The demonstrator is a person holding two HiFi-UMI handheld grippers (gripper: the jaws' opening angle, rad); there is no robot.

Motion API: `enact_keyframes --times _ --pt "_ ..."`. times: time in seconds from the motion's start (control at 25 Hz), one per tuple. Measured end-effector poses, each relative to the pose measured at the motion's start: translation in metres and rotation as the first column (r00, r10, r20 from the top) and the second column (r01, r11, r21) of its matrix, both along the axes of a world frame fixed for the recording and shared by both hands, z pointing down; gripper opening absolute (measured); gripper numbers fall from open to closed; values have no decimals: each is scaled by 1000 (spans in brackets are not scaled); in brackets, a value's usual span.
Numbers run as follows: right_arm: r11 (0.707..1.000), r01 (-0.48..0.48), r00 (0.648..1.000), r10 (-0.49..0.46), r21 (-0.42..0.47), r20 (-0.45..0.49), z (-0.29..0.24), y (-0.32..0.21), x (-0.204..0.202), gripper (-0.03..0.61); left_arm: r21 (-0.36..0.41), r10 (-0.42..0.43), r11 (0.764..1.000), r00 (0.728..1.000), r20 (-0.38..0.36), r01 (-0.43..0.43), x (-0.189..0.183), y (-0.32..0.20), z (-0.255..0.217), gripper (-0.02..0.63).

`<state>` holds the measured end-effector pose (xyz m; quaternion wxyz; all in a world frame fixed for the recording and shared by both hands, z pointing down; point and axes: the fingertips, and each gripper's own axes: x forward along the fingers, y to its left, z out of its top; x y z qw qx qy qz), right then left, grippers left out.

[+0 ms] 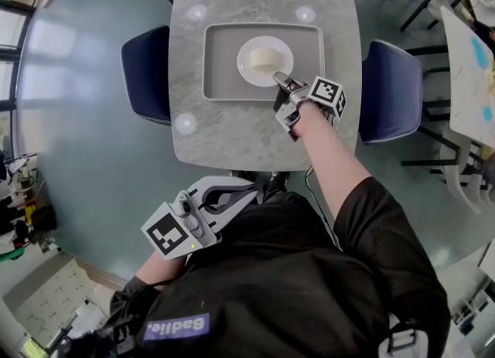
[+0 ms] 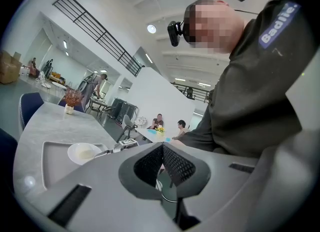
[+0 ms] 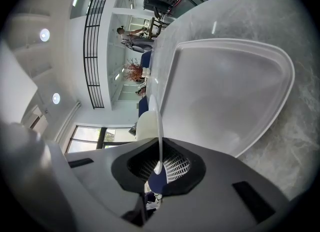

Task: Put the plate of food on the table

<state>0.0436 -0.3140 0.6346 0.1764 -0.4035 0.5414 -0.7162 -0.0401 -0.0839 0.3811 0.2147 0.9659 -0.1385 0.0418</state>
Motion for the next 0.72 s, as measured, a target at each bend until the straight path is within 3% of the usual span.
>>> enact_keyframes --times 0.72 --pt "999 -23 999 22 -45 -25 42 -16 2 18 -53 -48 997 999 14 48 -11 0 16 6"
